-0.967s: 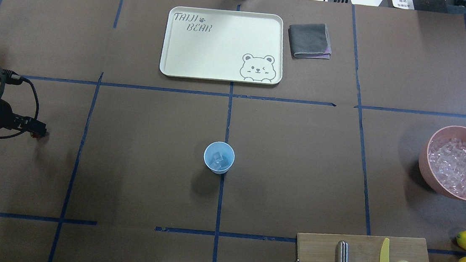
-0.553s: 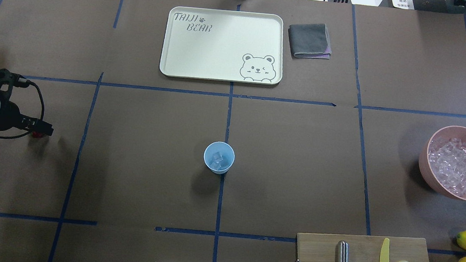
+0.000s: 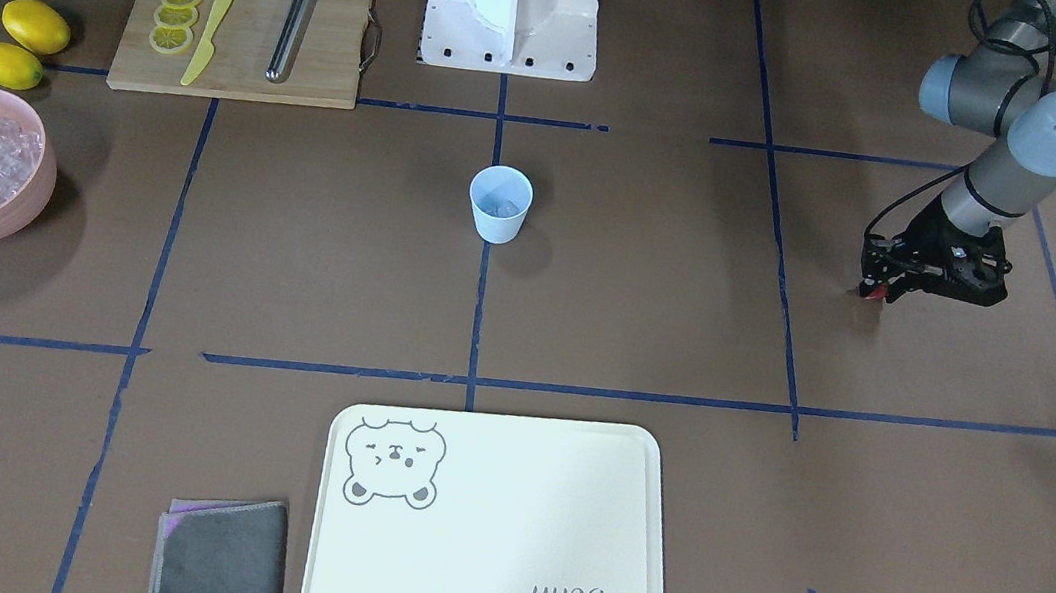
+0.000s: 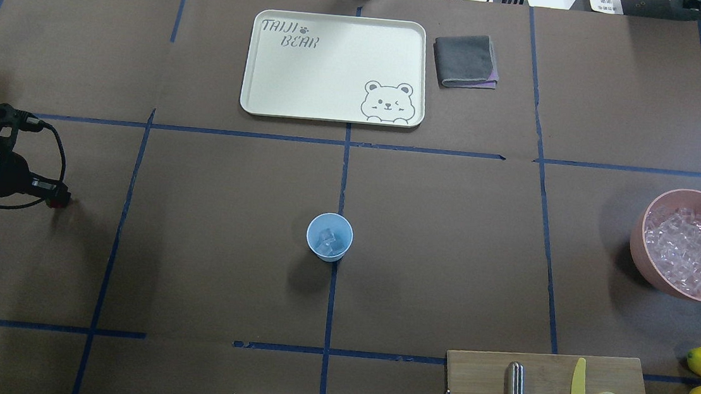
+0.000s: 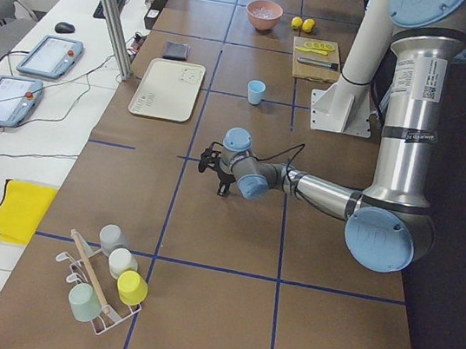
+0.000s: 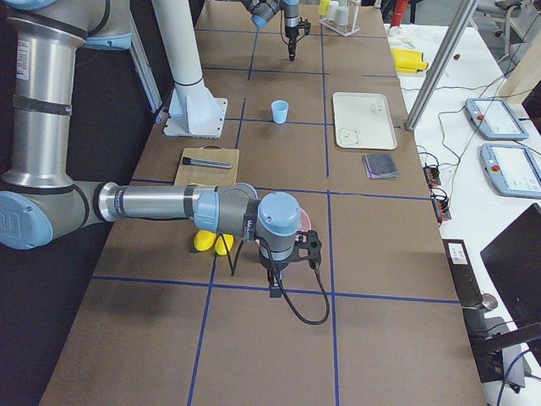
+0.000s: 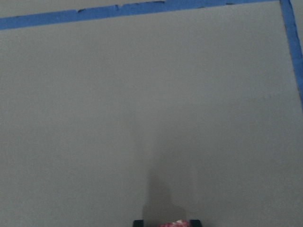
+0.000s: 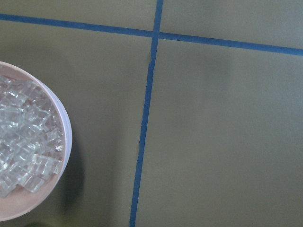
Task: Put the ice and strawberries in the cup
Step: 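Reach the left gripper down to the red strawberry and grasp it, then carry the strawberry with the left gripper over the blue cup and release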
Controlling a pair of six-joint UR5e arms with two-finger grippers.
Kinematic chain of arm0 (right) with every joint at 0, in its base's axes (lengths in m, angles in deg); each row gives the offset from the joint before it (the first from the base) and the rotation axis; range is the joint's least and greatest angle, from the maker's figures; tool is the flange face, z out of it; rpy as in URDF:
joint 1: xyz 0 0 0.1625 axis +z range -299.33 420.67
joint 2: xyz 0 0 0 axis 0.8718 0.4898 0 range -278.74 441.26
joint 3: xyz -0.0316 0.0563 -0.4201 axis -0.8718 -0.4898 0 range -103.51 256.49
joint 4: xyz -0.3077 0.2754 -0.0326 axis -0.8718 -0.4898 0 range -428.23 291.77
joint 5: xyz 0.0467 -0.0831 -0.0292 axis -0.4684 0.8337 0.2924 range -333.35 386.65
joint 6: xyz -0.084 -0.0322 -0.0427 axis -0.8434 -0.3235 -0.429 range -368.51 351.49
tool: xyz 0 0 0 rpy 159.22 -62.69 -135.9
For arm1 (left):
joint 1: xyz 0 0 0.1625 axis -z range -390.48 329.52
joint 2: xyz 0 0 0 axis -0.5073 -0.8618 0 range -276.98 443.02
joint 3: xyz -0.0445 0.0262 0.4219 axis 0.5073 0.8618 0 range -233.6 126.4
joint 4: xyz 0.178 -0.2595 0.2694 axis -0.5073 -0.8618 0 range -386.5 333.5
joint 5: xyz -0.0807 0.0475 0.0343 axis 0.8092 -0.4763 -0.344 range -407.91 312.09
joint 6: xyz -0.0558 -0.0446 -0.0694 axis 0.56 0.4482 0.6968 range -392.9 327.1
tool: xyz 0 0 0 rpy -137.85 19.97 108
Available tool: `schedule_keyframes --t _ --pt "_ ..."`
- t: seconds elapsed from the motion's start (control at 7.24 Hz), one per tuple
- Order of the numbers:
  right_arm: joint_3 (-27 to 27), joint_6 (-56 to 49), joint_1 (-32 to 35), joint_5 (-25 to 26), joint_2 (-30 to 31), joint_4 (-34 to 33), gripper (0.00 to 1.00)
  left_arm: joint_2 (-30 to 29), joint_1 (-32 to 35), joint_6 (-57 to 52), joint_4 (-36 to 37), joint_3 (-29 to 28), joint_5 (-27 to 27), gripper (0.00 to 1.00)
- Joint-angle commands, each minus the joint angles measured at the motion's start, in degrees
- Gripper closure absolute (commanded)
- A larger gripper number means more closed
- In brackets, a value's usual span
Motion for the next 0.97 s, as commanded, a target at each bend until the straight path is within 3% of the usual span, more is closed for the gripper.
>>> schedule_keyframes --t 0.0,0.28,0.55,0.83 --pt "0.0 0.01 0.0 0.0 -0.09 -0.01 0.01 -0.07 0.13 -0.03 2.21 2.65 -0.01 1.0" --pt "0.09 0.01 0.0 0.0 0.0 0.08 0.01 -1.64 0.04 -0.12 16.21 12.01 -0.09 1.0" --pt "0.26 0.01 0.0 0.0 0.0 0.08 0.0 -10.83 0.04 -0.03 38.24 21.34 -0.45 1.0" --pt "0.35 -0.16 0.0 0.09 0.0 0.08 0.0 -21.55 -0.22 0.23 51.74 23.32 -0.62 0.99"
